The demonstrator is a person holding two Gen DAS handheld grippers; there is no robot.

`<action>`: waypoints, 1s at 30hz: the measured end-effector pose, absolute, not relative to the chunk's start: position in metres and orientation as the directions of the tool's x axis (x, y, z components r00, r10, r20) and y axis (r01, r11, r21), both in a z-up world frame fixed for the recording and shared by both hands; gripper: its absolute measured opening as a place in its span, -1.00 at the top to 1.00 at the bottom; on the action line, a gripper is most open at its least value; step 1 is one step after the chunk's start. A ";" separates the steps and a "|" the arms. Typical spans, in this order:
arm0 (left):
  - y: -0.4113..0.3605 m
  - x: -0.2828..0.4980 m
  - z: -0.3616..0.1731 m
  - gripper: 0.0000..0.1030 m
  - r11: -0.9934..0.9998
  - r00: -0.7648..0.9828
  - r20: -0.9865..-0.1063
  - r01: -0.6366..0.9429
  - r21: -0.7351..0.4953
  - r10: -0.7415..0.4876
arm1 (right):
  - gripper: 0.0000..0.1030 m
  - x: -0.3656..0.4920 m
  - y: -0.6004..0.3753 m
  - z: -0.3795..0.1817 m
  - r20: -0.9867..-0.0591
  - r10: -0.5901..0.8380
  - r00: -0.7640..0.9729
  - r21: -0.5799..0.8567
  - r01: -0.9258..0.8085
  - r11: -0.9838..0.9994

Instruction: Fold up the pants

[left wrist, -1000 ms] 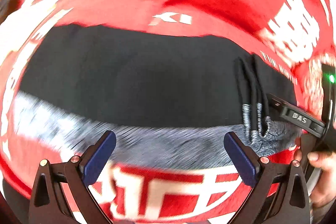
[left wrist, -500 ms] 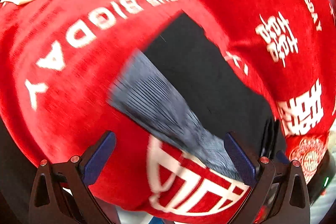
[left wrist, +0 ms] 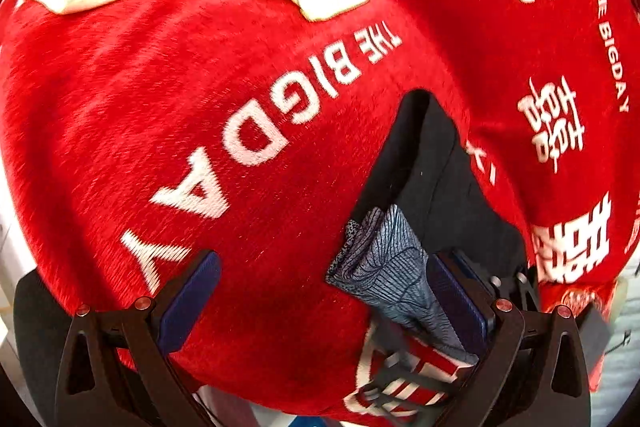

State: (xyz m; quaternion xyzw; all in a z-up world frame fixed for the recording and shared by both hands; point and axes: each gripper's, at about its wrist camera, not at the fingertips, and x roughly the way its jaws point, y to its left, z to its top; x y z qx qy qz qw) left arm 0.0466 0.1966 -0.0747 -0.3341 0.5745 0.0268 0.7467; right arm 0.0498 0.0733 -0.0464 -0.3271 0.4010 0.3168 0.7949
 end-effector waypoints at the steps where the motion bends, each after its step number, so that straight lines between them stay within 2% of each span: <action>1: 0.196 0.049 -0.077 -1.00 0.779 0.332 -0.872 -0.409 -0.476 -0.358 | 0.10 0.056 0.068 -0.044 -0.853 0.260 0.452 -0.218 -0.763 0.609; 3: 0.193 0.055 -0.078 -1.00 0.784 0.322 -0.868 -0.387 -0.486 -0.379 | 0.50 0.066 0.060 -0.036 -0.866 0.302 0.399 -0.131 -0.764 0.631; 6: 0.186 0.069 -0.076 -1.00 0.800 0.309 -0.860 -0.334 -0.499 -0.407 | 0.69 0.060 0.050 -0.026 -0.847 0.338 0.410 -0.120 -0.767 0.630; 9: 0.177 0.090 -0.076 -1.00 0.789 0.274 -0.830 -0.273 -0.551 -0.485 | 0.78 0.053 0.044 -0.020 -0.826 0.356 0.438 -0.117 -0.750 0.651; 17: 0.172 0.146 -0.096 -1.00 0.773 0.150 -0.807 -0.235 -0.590 -0.570 | 0.83 0.051 0.038 -0.012 -0.802 0.371 0.467 -0.124 -0.739 0.662; 22: 0.193 0.154 -0.095 -1.00 0.799 0.101 -0.839 -0.263 -0.541 -0.535 | 0.83 0.055 0.035 -0.011 -0.798 0.383 0.466 -0.111 -0.737 0.667; 24: 0.195 0.155 -0.098 -1.00 0.800 0.078 -0.834 -0.245 -0.547 -0.546 | 0.83 0.054 0.034 -0.012 -0.797 0.386 0.465 -0.107 -0.736 0.668; 27: 0.183 0.158 -0.092 -1.00 0.849 0.062 -0.871 -0.197 -0.490 -0.488 | 0.83 0.051 0.034 -0.012 -0.794 0.384 0.472 -0.122 -0.742 0.659; 30: 0.168 0.165 -0.094 -1.00 0.835 0.036 -0.851 -0.177 -0.521 -0.523 | 0.85 0.047 0.031 -0.008 -0.787 0.387 0.480 -0.130 -0.742 0.657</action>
